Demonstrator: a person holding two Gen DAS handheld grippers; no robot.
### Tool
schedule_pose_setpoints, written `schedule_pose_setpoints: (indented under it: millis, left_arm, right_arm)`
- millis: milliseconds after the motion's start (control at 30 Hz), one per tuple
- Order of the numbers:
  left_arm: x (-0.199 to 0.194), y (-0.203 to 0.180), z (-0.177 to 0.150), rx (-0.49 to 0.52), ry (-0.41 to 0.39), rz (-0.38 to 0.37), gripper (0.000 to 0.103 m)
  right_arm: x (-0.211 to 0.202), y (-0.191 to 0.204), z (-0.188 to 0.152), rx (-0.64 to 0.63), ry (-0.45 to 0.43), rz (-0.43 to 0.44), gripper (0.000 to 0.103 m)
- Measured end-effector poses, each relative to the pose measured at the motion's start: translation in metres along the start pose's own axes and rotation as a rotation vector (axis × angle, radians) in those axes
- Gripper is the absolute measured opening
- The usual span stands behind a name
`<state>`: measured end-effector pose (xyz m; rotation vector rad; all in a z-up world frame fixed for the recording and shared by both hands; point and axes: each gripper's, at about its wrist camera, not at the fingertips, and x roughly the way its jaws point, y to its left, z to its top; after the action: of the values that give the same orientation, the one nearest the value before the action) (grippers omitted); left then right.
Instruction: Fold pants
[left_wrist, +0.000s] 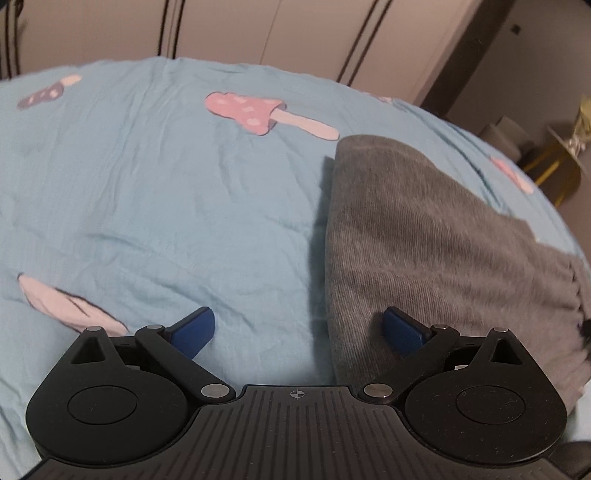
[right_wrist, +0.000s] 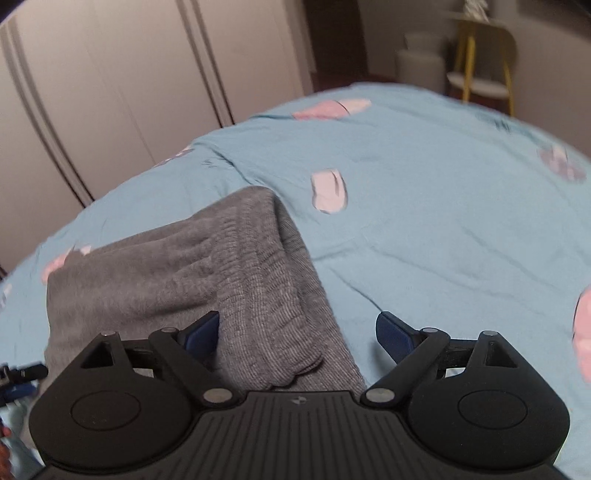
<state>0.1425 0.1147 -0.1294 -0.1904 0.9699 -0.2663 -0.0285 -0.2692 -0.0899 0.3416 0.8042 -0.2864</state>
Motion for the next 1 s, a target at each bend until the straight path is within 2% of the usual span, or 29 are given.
schedule_pose_setpoints:
  millis: [33,100,167,333,433,533,600,667,700,767,867,1000]
  left_arm:
    - [0.0,-0.001,0.0,0.011,-0.001,0.006,0.101]
    - [0.001,-0.003,-0.001,0.022,-0.003,0.013,0.101]
    - [0.0,-0.004,-0.001,0.022,-0.006,0.016,0.101]
    - [-0.003,-0.005,-0.003,0.013,-0.03,0.018,0.101]
    - [-0.01,-0.009,-0.002,0.008,-0.06,-0.014,0.101]
    - [-0.017,-0.018,-0.005,0.029,-0.083,-0.079,0.101]
    - [-0.012,-0.026,-0.005,0.047,-0.04,-0.115,0.101]
    - [-0.004,-0.034,-0.005,0.064,0.017,-0.112,0.101]
    - [-0.001,-0.036,-0.004,0.064,0.026,-0.102,0.101]
    - [0.002,-0.032,0.002,0.035,0.05,-0.129,0.101]
    - [0.015,-0.021,0.015,-0.037,0.128,-0.192,0.101]
    - [0.032,-0.015,0.029,-0.019,0.201,-0.247,0.101]
  right_arm:
    - [0.002,-0.001,0.0,0.001,0.014,-0.002,0.097]
    - [0.016,-0.008,-0.001,0.052,0.092,-0.016,0.099]
    - [0.028,-0.02,-0.002,0.129,0.146,0.024,0.1]
    - [0.037,-0.041,-0.006,0.255,0.182,0.123,0.1]
    - [0.037,-0.041,-0.007,0.253,0.182,0.123,0.1]
    - [0.031,-0.036,-0.008,0.224,0.178,0.105,0.1]
    - [0.03,-0.034,-0.008,0.217,0.18,0.104,0.1]
    - [0.028,-0.036,-0.008,0.222,0.193,0.121,0.1]
    - [0.029,-0.038,-0.007,0.225,0.208,0.138,0.1]
    - [0.032,-0.042,-0.005,0.229,0.235,0.171,0.1]
    - [0.037,-0.051,0.003,0.218,0.253,0.242,0.1]
    - [0.051,-0.069,0.016,0.214,0.305,0.382,0.1]
